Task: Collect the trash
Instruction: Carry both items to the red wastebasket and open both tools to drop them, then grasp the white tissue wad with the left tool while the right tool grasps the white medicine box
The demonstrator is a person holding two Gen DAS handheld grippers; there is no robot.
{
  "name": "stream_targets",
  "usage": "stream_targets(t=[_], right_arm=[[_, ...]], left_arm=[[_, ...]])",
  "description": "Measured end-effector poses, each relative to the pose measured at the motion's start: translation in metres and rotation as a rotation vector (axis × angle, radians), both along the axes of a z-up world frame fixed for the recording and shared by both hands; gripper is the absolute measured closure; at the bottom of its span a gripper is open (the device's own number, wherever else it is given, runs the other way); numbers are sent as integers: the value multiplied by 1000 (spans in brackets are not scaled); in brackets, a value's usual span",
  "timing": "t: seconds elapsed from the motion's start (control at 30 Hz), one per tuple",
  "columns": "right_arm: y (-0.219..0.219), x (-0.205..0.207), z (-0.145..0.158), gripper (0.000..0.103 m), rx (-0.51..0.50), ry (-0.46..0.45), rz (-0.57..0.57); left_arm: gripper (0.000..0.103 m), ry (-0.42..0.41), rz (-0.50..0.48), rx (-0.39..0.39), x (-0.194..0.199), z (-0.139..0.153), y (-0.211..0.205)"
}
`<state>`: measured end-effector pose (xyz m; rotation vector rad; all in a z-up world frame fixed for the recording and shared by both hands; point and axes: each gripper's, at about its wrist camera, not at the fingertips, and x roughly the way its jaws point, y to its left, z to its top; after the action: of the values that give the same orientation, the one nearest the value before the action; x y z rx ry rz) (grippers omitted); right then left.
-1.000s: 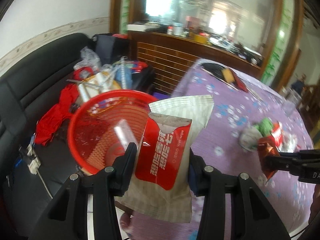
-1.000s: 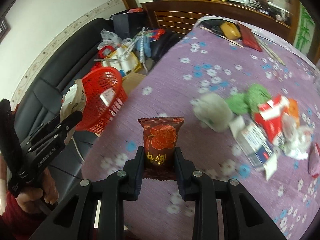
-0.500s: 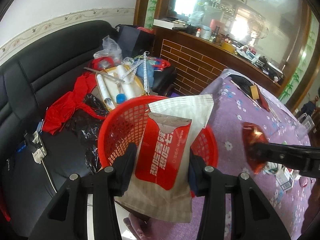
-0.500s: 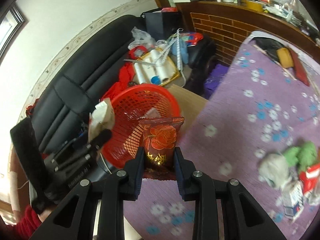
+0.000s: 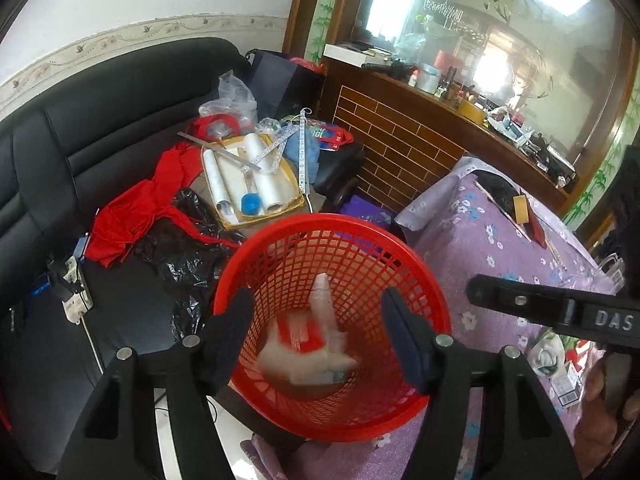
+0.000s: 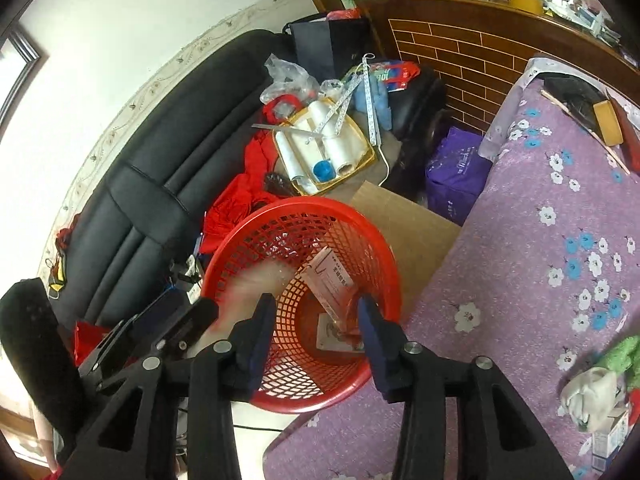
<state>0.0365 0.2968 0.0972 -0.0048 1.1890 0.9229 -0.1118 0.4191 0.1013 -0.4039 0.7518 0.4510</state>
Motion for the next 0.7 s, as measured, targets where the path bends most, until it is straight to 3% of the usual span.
stream_targets(t=[0.23,0.7], right_arm=[[-50,-16,14,53,10,-48,-19],[-210,-71,1,54,25,-22,-127]], left_arm=[[38,-8,-56,29,-9,4,-38],[38,50,-311,50,5,-8,-167]])
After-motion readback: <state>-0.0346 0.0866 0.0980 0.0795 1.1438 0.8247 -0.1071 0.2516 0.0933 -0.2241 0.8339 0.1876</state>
